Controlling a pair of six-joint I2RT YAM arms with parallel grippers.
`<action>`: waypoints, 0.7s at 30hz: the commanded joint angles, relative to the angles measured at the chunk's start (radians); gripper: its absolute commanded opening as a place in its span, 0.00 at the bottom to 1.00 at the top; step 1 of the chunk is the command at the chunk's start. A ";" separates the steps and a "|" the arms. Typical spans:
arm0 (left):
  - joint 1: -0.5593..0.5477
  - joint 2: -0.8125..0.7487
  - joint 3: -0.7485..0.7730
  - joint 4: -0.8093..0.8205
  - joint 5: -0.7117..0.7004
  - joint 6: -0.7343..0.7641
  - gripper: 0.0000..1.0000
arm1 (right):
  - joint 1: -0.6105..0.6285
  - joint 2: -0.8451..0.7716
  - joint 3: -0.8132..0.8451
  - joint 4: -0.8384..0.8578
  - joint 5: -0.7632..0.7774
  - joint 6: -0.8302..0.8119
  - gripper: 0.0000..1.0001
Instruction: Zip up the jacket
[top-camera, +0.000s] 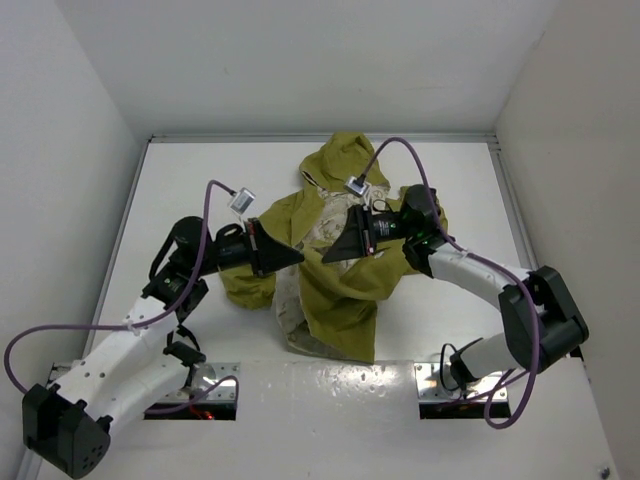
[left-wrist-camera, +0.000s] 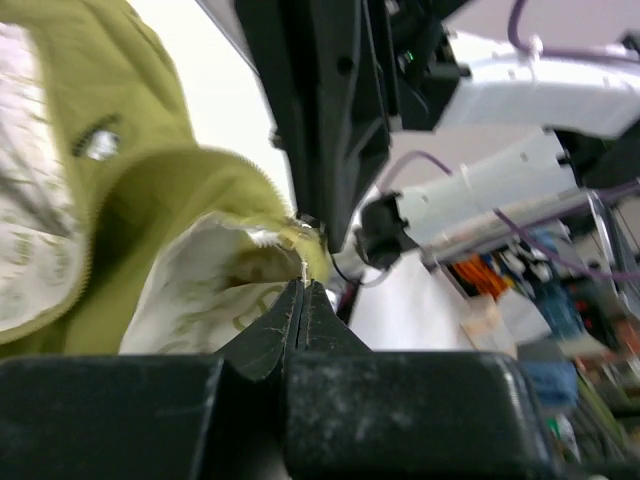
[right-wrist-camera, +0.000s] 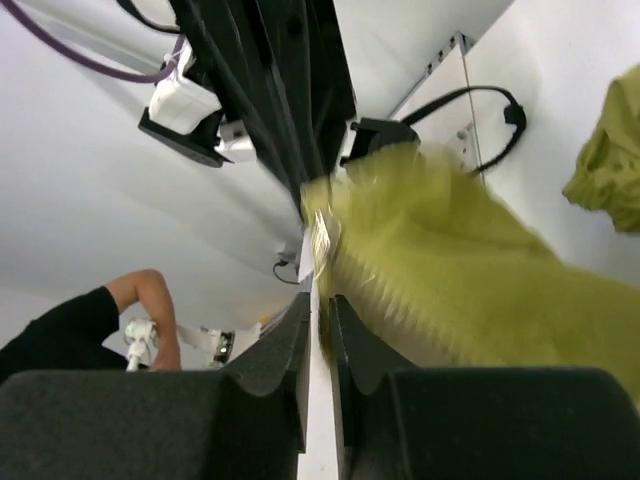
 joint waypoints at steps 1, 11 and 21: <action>0.067 -0.060 0.014 0.009 -0.021 0.013 0.00 | -0.059 -0.039 -0.031 0.018 -0.052 -0.003 0.00; 0.045 -0.032 0.015 0.006 0.033 0.053 0.00 | -0.019 0.010 0.034 0.049 -0.040 0.035 0.01; 0.016 -0.064 -0.008 -0.019 0.010 0.139 0.00 | 0.073 0.035 0.034 0.087 0.041 0.253 0.51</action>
